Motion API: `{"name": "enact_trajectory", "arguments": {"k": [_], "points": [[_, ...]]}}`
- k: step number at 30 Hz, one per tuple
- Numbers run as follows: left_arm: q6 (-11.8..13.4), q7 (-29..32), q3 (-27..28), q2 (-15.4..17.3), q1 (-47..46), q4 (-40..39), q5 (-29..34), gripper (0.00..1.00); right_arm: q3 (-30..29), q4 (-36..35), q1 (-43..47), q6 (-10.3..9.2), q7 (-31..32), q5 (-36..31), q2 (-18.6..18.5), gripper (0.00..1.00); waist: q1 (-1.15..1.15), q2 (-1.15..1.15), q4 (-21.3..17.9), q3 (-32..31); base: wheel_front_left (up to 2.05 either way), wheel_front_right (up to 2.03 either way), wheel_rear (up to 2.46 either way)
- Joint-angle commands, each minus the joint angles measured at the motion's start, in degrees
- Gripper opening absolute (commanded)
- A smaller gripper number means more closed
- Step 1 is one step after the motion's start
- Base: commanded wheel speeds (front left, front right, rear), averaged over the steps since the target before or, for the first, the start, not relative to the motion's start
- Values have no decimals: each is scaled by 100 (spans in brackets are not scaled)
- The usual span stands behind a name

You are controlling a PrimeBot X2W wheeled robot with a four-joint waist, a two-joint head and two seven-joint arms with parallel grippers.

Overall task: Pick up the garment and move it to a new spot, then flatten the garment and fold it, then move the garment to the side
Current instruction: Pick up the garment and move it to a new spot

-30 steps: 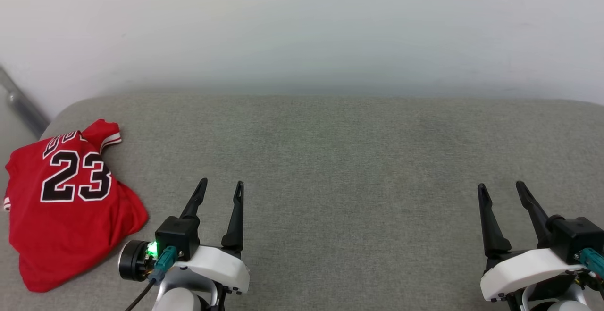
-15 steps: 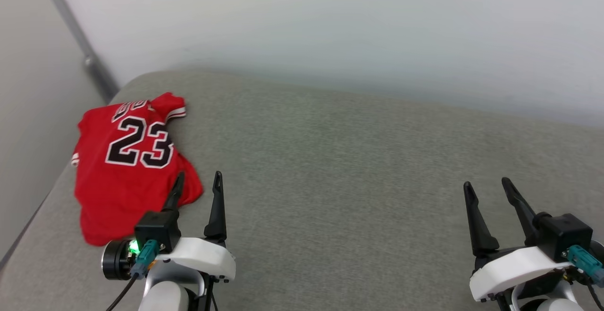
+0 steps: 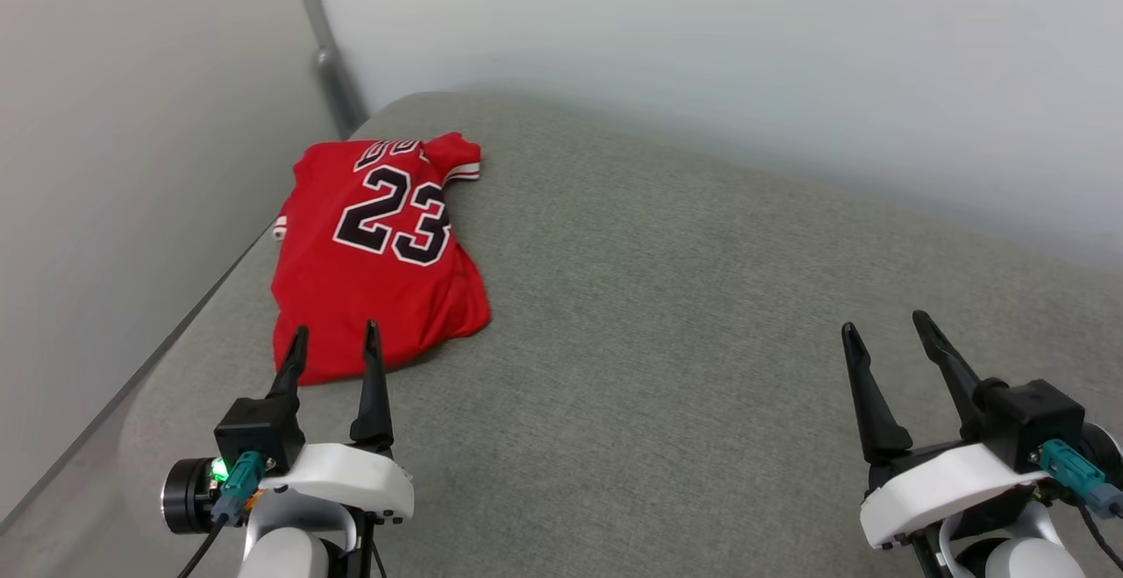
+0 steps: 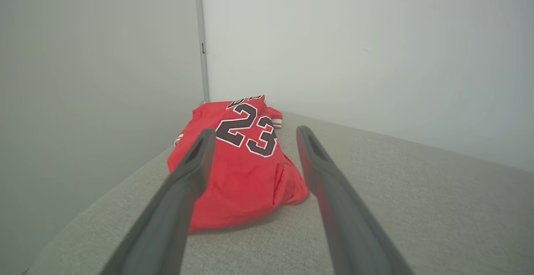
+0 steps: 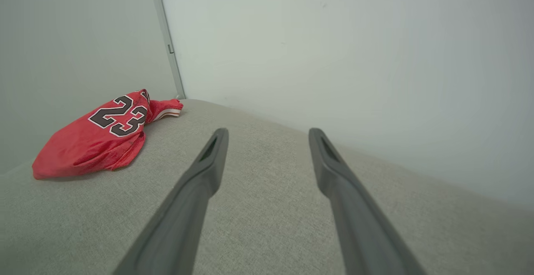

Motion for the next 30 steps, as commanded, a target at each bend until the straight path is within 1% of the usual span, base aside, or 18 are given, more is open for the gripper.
{"name": "enact_trajectory", "arguments": {"k": [1, 10, 14, 17, 22, 24, 26, 30], "points": [[-4, -16, 18, -4, 41, -28, 29, 100, 18, -6, -70, -2, 11, 23, -21, 100, 0, 0, 106, 19, 0, 0, 0], [-35, -16, 101, -8, -28, -72, 62, 100, 46, 3, -111, -2, 44, 49, -60, 100, 0, 0, 191, 94, 0, 0, 0], [-68, -16, 135, -11, -284, -73, -17, 100, 67, -28, -174, -2, 89, 46, -95, 100, 0, 0, 126, 203, 0, 0, 0], [-73, -16, 137, 4, -655, -42, -1, 100, 85, -108, -284, -2, 127, 31, -145, 100, 0, 0, 26, 388, 0, 0, 0], [-184, 141, 261, 193, -1686, 227, -176, 100, -22, -213, -413, -2, 224, 24, -243, 100, 0, 0, -206, 784, 0, 0, 0], [-228, 299, 331, 351, -2092, 381, -218, 100, -24, -261, -484, -2, 259, 22, -296, 100, 0, 0, -326, 939, 0, 0, 0], [-315, 541, 386, 536, -2516, 558, -301, 100, -13, -323, -566, -2, 303, 28, -348, 100, 0, 0, -472, 1120, 0, 0, 0], [-501, 1338, 486, 909, -3207, 974, -536, 100, -10, -426, -752, -2, 344, 27, -417, 100, 0, 0, -781, 1507, 0, 0, 0]]}}
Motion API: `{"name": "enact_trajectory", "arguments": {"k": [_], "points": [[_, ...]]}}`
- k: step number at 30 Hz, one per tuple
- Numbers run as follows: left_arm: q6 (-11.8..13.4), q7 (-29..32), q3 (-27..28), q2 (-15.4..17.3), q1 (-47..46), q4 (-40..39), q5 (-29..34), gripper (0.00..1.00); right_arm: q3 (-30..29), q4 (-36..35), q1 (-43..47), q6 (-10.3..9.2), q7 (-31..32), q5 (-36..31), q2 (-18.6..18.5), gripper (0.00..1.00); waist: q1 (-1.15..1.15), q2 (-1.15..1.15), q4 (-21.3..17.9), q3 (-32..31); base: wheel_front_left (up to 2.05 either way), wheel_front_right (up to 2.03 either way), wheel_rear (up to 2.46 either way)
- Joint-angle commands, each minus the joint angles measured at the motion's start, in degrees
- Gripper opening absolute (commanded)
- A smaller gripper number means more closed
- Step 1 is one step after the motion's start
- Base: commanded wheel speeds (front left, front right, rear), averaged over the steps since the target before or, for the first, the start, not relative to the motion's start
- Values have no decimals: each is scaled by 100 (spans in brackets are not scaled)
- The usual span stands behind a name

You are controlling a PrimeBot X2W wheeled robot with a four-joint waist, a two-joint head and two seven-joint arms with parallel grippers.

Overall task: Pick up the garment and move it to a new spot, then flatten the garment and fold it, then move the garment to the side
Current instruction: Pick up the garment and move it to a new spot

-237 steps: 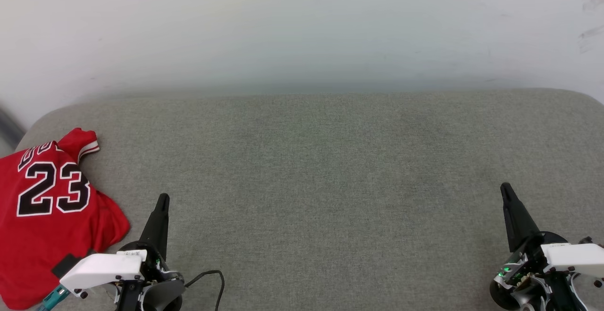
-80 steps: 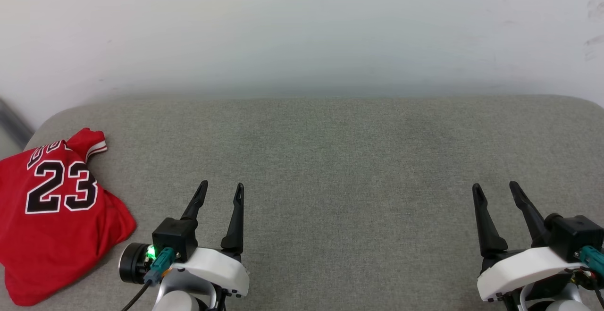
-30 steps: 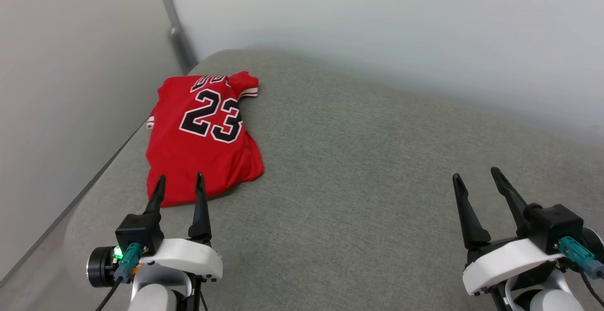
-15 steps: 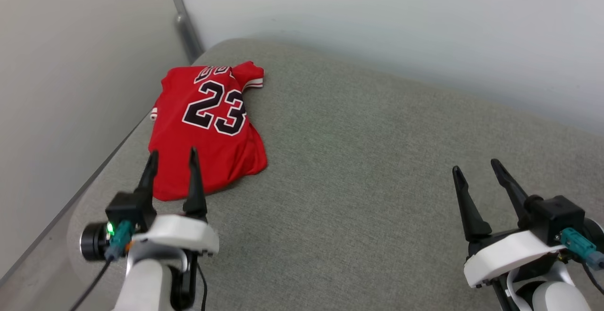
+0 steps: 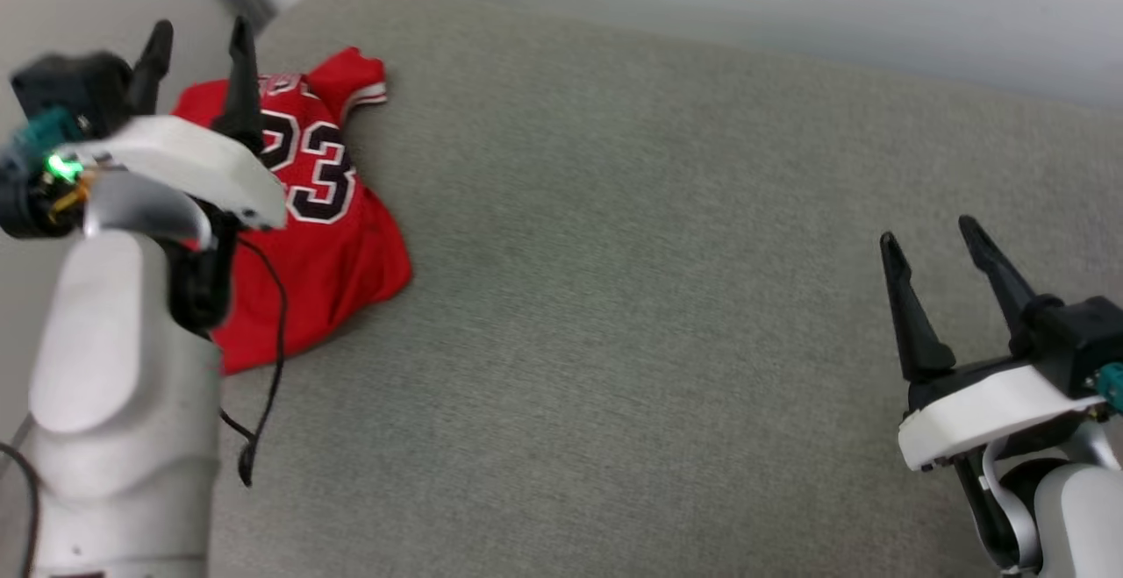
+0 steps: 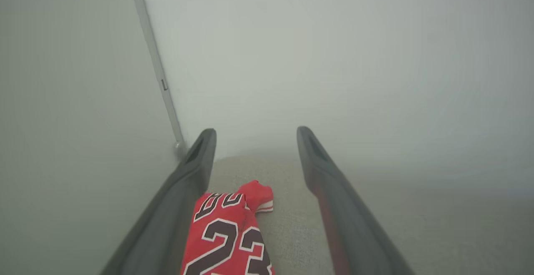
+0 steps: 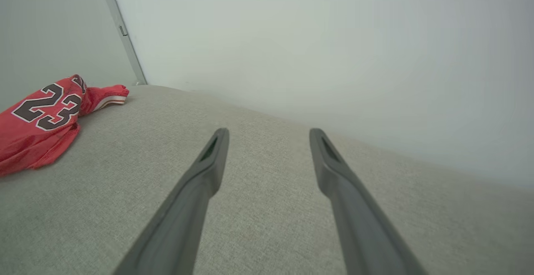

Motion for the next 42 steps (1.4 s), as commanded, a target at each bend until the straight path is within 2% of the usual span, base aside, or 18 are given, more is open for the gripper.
{"name": "enact_trajectory", "arguments": {"k": [1, 5, 11, 16, 22, 23, 24, 25, 26, 32, 38, 42], "points": [[-77, 300, 50, 152, -256, 163, -106, 100, -12, -64, -131, -2, -18, 9, -33, 100, 0, 0, -366, 406, 0, 0, 0], [-230, 1264, 86, 595, -797, 600, -427, 100, -24, -226, -386, -2, 24, -17, -108, 100, 0, 0, -637, 931, 0, 0, 0], [-307, 2647, 90, 1183, -1093, 1308, -879, 100, -58, -312, -709, -2, -26, -5, -108, 100, 0, 0, -927, 1462, 0, 0, 0], [-317, 3589, 72, 1511, -1015, 1775, -1171, 100, -10, -287, -907, -2, -92, 19, -118, 100, 0, 0, -1081, 1779, 0, 0, 0], [-171, 4423, 171, 1568, -732, 2356, -1430, 100, 31, -210, -1061, -2, -135, 66, -117, 100, 0, 0, -1156, 1990, 0, 0, 0], [-133, 4504, 161, 1564, -673, 2419, -1434, 87, 36, -197, -1085, -2, -149, 60, -119, 100, 0, 0, -1159, 2002, 0, 0, 0], [-92, 4539, 175, 1547, -635, 2465, -1462, 41, 42, -183, -1102, -2, -151, 62, -118, 100, 0, 0, -1162, 2007, 0, 0, 0], [-67, 4537, 172, 1531, -605, 2483, -1458, 9, 43, -167, -1109, -2, -156, 65, -114, 100, 0, 0, -1162, 2004, 0, 0, 0], [-63, 4548, 158, 1517, -568, 2491, -1459, 0, 39, -150, -1116, -2, -164, 60, -116, 100, 0, 0, -1155, 1991, 0, 0, 0], [104, 3826, 120, 1587, -722, 2140, -1261, 0, 3, -17, -1027, -2, -213, 35, -93, 100, 0, 0, -1019, 1651, 0, 0, 0], [269, 2637, 27, 1700, -940, 1761, -904, 0, -39, 194, -796, -2, -324, 68, 44, 100, 0, 0, -875, 969, 0, 0, 0], [294, 1816, -137, 1776, -1075, 1549, -603, 0, -131, 282, -589, -2, -365, 59, 152, 100, 0, 0, -813, 474, 0, 0, 0]]}}
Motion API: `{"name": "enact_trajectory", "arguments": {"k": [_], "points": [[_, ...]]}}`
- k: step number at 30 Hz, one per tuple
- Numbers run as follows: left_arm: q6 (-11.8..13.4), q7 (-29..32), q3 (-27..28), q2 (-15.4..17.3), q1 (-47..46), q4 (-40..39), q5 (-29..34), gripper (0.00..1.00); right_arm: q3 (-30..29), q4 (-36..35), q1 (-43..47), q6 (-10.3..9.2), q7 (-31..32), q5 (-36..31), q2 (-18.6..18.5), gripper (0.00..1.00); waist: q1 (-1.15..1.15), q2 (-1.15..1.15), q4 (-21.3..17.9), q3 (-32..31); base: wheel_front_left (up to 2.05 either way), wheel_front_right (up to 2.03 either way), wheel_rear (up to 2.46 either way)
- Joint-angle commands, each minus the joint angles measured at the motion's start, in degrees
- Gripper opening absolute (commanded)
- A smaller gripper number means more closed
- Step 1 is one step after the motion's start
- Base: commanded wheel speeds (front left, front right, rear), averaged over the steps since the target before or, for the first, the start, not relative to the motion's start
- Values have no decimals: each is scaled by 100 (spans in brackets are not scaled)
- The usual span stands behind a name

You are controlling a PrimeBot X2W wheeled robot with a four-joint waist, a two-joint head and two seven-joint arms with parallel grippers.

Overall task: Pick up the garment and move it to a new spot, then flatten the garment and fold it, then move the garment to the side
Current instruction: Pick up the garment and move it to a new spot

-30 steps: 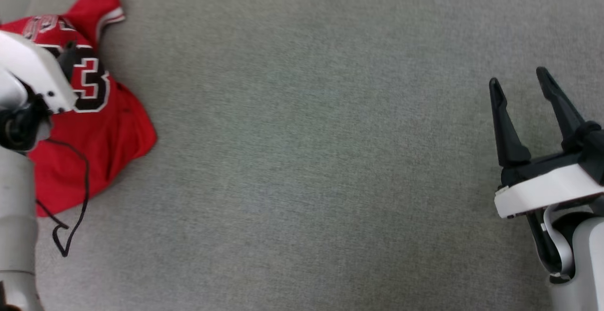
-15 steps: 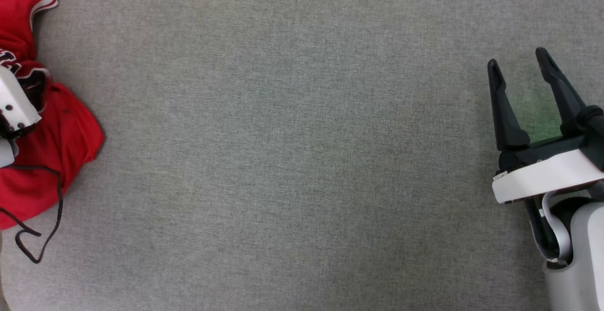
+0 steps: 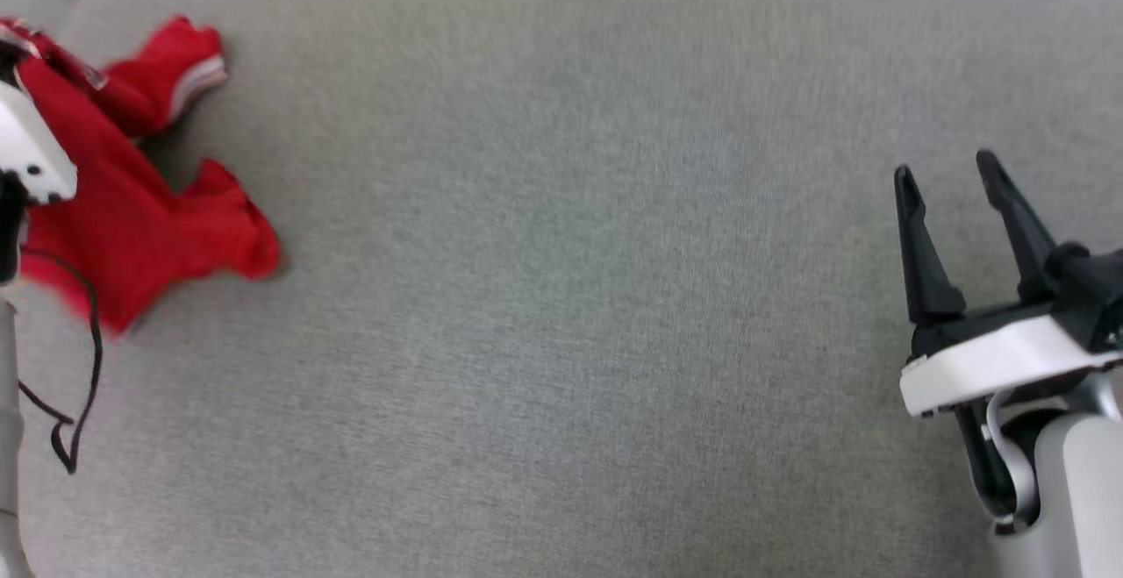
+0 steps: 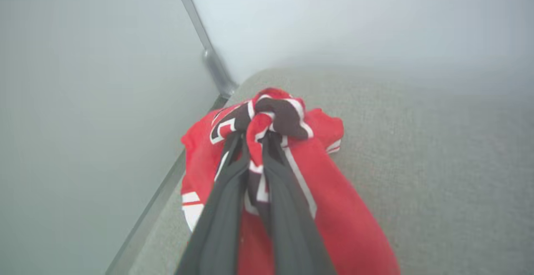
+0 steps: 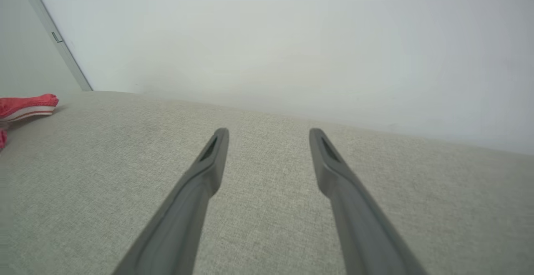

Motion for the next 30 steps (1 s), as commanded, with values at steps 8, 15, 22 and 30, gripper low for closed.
{"name": "enact_trajectory", "arguments": {"k": [8, 15, 22, 30], "points": [[43, -1346, -365, -66, -332, -348, 471, 0, -183, 43, 527, -2, -33, 29, 233, 100, -1, 0, 58, -1198, 0, 0, 0], [-50, -1850, -662, -521, -214, -653, 489, 0, -222, -13, 882, -2, 21, 15, 360, 100, -1, 0, -252, -1727, 0, 0, 0], [-255, -1939, -1088, -1227, 238, -1080, 295, 0, -233, -124, 1111, -2, 133, 31, 425, 100, -1, 0, -857, -1975, 0, 0, 0], [-444, -1807, -1755, -2013, 998, -1634, 65, 0, -299, -288, 1300, -2, 266, 32, 451, 100, -1, 0, -1609, -1921, 0, 0, 0]]}}
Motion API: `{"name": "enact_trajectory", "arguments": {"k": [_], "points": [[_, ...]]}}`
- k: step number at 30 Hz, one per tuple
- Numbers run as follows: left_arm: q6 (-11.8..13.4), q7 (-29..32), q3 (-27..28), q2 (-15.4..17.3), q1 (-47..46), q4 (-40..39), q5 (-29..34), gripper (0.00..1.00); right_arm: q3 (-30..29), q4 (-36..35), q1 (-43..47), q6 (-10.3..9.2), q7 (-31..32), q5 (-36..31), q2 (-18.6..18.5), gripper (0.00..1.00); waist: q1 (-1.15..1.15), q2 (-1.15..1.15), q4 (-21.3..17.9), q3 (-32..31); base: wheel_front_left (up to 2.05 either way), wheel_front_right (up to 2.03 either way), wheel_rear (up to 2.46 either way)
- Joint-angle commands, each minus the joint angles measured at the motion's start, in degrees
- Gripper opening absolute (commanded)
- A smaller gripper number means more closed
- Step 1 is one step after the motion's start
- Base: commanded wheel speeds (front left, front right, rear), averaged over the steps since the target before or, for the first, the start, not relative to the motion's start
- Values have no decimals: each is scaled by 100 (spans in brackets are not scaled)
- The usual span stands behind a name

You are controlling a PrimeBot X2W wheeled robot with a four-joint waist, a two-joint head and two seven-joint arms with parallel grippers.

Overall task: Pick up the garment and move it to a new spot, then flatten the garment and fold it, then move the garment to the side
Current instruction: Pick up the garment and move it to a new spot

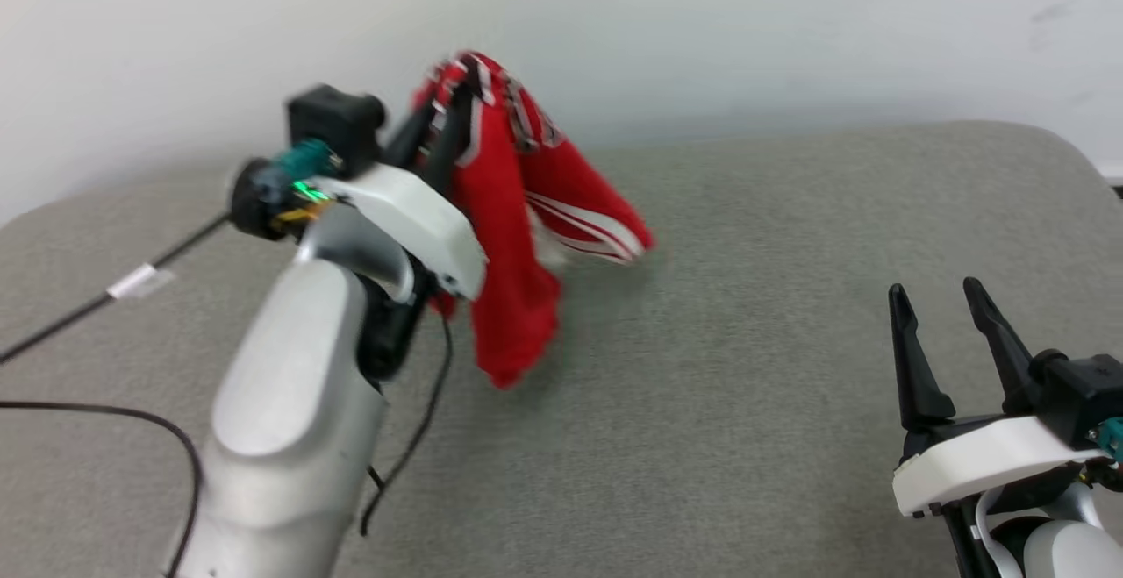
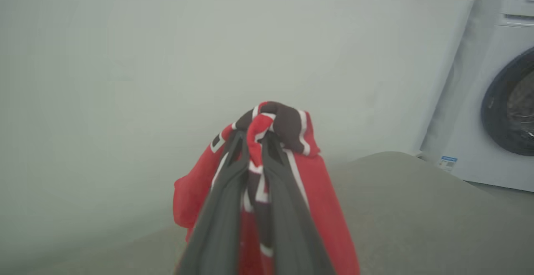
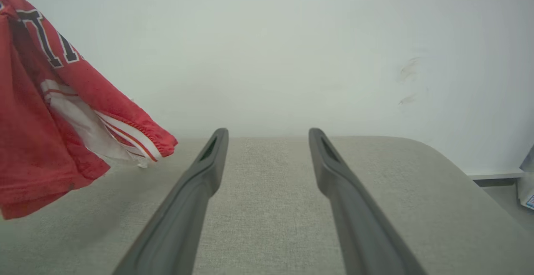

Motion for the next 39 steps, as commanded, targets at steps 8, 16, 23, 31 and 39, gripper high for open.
{"name": "enact_trajectory", "arguments": {"k": [8, 16, 23, 31, 39], "points": [[-72, 78, -806, -345, 1375, -98, -53, 0, 66, -24, 97, -2, -73, 127, 33, 100, 1, 0, -640, 318, 0, 0, 0], [32, 86, -1294, -467, 2300, 69, -70, 100, 115, 143, -90, -2, -206, 259, 30, 100, 1, 0, -568, 521, 0, 0, 0], [284, -867, -1198, -506, 2098, -417, 60, 100, 67, 285, -113, -2, -258, 228, 29, 100, 1, 0, -251, 360, 0, 0, 0], [732, -1284, -768, -382, 2065, -821, 79, 100, -64, 311, 88, -2, -196, 169, 29, 100, 1, 0, 115, 33, 0, 0, 0], [1204, -1386, -101, 62, 2637, -952, -38, 100, -117, 255, 342, -2, -76, 152, 28, 100, 1, 0, 286, -209, 0, 0, 0]]}}
